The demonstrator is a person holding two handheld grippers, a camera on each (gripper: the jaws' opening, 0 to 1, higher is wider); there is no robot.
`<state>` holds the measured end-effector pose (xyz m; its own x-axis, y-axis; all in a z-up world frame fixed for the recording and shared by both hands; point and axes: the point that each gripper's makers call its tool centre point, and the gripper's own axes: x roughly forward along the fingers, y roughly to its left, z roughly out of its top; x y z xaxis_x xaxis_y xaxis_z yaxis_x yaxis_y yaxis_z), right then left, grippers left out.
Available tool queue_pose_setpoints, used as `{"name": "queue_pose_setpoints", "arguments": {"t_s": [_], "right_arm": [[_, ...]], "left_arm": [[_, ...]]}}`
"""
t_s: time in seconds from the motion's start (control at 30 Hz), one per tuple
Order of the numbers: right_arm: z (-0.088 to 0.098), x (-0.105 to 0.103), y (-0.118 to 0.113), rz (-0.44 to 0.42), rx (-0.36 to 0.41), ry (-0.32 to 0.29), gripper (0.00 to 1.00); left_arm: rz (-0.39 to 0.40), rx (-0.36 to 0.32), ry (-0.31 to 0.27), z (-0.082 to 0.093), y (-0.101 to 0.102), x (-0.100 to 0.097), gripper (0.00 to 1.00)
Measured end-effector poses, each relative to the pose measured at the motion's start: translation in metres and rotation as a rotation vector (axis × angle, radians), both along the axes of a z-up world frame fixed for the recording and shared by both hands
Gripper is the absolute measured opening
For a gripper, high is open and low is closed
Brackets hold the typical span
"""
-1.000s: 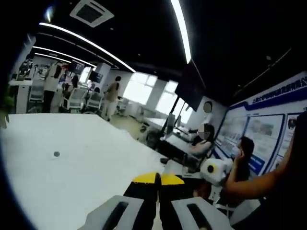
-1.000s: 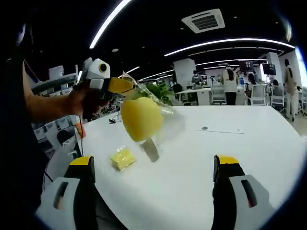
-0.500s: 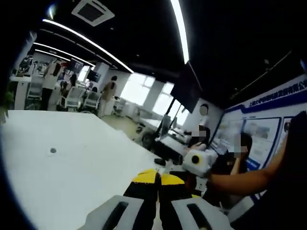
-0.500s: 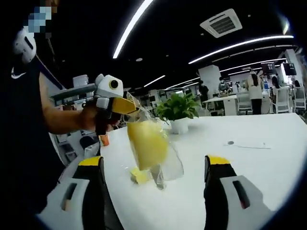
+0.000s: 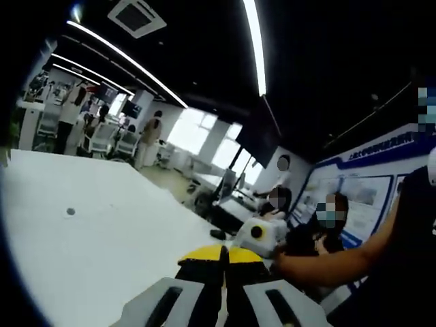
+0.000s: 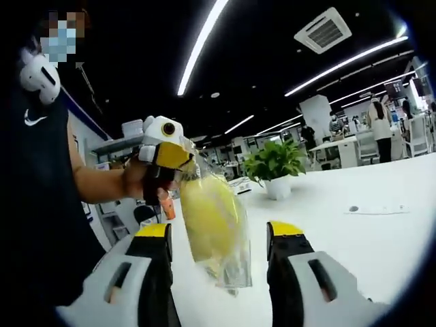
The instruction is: Compare the silicone blocks by pressing each to a similar depth, holding the contact briefly, and releasing to observe deformation and rebound differences across the visible hardness samples.
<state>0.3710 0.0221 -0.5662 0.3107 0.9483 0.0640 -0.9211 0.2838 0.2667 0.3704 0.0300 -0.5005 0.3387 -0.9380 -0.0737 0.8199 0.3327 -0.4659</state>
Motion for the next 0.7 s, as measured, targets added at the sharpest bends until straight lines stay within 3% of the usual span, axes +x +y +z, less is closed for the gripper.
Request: {"name": "queue_pose_setpoints", "arguments": {"t_s": [0.53, 0.7], "right_arm": [[0.003, -0.008, 0.007, 0.043, 0.019, 0.007, 0.26], [0.003, -0.012, 0.01, 0.069, 0.005, 0.047, 0.2]], "left_arm": [[-0.002, -0.02, 0.004, 0.002, 0.003, -0.003, 0.0], [0.007, -0.023, 0.007, 0.001, 0.006, -0.002, 0.0]]}}
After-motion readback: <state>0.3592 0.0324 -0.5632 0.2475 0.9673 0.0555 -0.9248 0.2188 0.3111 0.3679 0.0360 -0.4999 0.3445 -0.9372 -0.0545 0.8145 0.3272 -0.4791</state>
